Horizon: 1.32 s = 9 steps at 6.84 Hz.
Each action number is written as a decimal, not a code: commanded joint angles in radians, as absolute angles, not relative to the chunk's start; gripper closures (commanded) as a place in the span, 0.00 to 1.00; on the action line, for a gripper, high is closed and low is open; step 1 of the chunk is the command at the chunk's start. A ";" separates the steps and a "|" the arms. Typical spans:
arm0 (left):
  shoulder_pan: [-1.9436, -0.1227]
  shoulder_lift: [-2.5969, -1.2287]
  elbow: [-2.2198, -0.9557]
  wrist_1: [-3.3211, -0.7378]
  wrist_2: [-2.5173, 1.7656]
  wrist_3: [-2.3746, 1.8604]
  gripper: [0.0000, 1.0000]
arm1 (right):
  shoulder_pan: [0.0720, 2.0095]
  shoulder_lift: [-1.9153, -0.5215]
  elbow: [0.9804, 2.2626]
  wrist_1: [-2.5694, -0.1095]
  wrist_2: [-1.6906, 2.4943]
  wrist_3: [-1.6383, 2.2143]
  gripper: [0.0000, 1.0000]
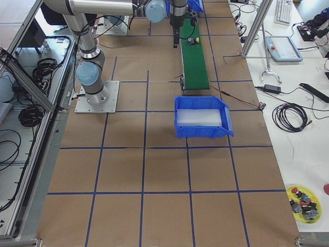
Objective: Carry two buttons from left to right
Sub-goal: 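Carry the red button onto the conveyor with the left gripper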
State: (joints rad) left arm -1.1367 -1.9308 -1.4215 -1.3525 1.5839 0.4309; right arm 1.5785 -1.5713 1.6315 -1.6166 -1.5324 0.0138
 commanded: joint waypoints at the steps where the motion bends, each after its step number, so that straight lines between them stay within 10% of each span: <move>1: -1.286 -1.917 -1.424 -1.370 1.583 0.219 1.00 | 1.578 -1.571 1.632 -1.615 -1.532 0.014 0.00; 9: -1.408 -1.994 -1.531 -1.279 1.580 0.069 1.00 | 1.578 -1.569 1.637 -1.612 -1.534 0.012 0.00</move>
State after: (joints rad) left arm -1.4123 -1.9857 -1.5180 -1.2931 1.5773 0.0638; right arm 1.5785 -1.5693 1.6356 -1.6136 -1.5350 0.0127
